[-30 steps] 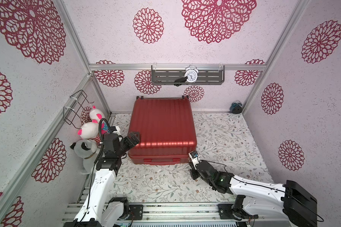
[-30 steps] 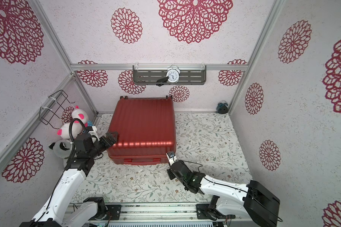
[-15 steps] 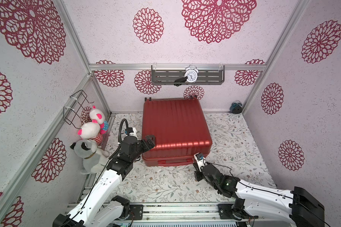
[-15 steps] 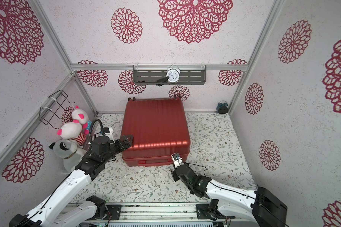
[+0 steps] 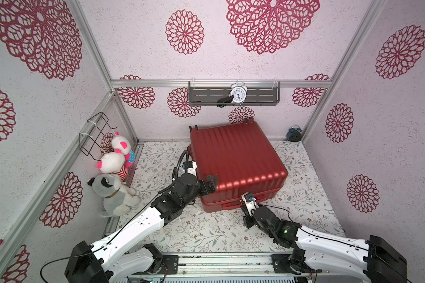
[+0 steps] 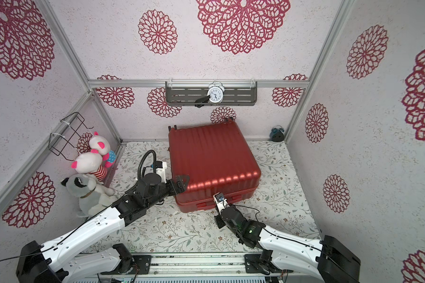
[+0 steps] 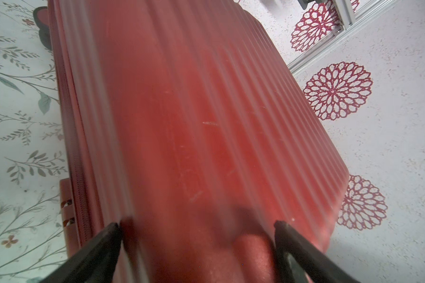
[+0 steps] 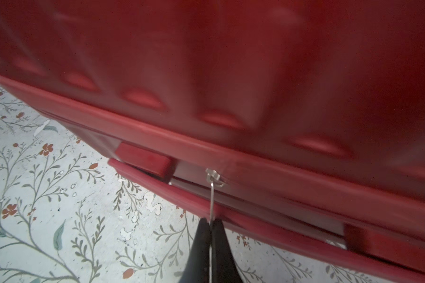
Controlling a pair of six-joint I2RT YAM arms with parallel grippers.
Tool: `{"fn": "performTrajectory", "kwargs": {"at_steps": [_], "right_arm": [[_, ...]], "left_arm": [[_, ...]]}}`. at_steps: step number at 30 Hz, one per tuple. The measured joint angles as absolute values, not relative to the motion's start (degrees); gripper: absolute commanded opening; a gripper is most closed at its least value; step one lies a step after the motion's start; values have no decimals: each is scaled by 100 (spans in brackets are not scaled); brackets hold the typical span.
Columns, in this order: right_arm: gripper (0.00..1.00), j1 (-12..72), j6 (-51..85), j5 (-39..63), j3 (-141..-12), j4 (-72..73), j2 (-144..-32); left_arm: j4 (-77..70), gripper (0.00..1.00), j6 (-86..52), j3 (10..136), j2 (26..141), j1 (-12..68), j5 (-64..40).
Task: Open the suitcase zippers
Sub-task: Adjust the suitcase at the center of the board.
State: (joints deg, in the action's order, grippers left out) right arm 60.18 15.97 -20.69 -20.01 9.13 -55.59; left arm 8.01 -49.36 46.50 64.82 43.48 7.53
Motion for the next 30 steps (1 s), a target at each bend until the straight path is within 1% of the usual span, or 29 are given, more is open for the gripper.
{"fn": "performTrajectory", "kwargs": {"at_steps": [6, 11, 16, 21, 30], "right_arm": [[0, 6020, 1601, -2027, -1964, 897, -5535], [0, 6020, 1616, -2086, -1772, 895, -5293], [0, 6014, 1623, -2130, -1623, 913, -5120], [0, 6016, 1627, -2110, -1494, 954, -4945], [0, 6191, 1614, -2073, -1269, 1194, -4716]], "left_arm": [[425, 98, -4943, 4849, 6934, 4888, 821], [93, 98, -4925, 4947, 7262, 5194, 823], [-259, 98, -4998, 4952, 7465, 5360, 683], [-333, 98, -4974, 4950, 7682, 5605, 309], [-480, 99, -4980, 4950, 7907, 5728, 126]]}}
